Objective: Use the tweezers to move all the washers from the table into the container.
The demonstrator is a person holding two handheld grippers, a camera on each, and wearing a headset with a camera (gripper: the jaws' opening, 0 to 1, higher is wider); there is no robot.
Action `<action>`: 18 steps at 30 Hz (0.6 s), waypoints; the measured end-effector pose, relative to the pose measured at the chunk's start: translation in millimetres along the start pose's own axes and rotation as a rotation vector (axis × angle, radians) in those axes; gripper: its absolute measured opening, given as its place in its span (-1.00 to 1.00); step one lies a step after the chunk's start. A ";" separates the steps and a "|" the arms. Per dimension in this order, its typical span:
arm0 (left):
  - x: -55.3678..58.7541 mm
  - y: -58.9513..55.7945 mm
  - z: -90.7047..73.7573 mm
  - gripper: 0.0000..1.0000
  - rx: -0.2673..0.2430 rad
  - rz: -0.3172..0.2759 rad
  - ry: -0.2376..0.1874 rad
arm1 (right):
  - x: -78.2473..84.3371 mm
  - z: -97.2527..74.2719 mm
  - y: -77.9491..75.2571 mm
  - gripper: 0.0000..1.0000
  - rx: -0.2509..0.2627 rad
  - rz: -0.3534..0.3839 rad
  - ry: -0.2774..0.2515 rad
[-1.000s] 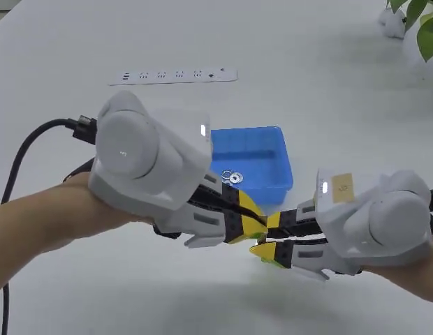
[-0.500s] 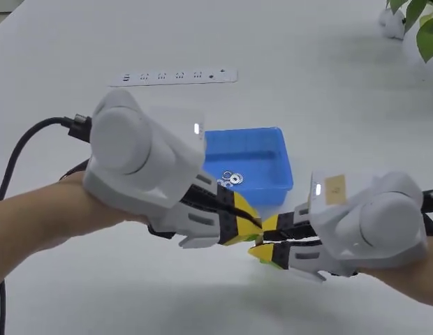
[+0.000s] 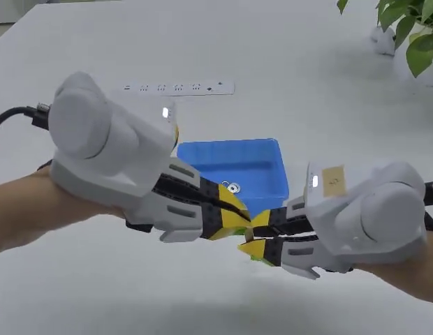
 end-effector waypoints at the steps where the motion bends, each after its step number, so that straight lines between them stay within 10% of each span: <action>1: -1.4 0.6 -2.2 -0.87 -0.004 0.004 -0.003 | -2.3 -0.3 -0.4 -0.80 0.002 -0.002 -0.003; 18: -29.1 20.7 -27.5 -0.87 -0.044 0.108 -0.006 | -36.8 -8.4 -30.3 -0.80 0.044 -0.078 -0.034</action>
Point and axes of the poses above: the centre of the closed fingertips' face, and the gripper's own axes: z roughly forward along the fingers, y roughly to its left, x roughly out of its underside, the point moved 3 cm from there along -z, roughly backward along the fingers, and after that the axes turned 2 degrees about -z, right-handed, at the moved point
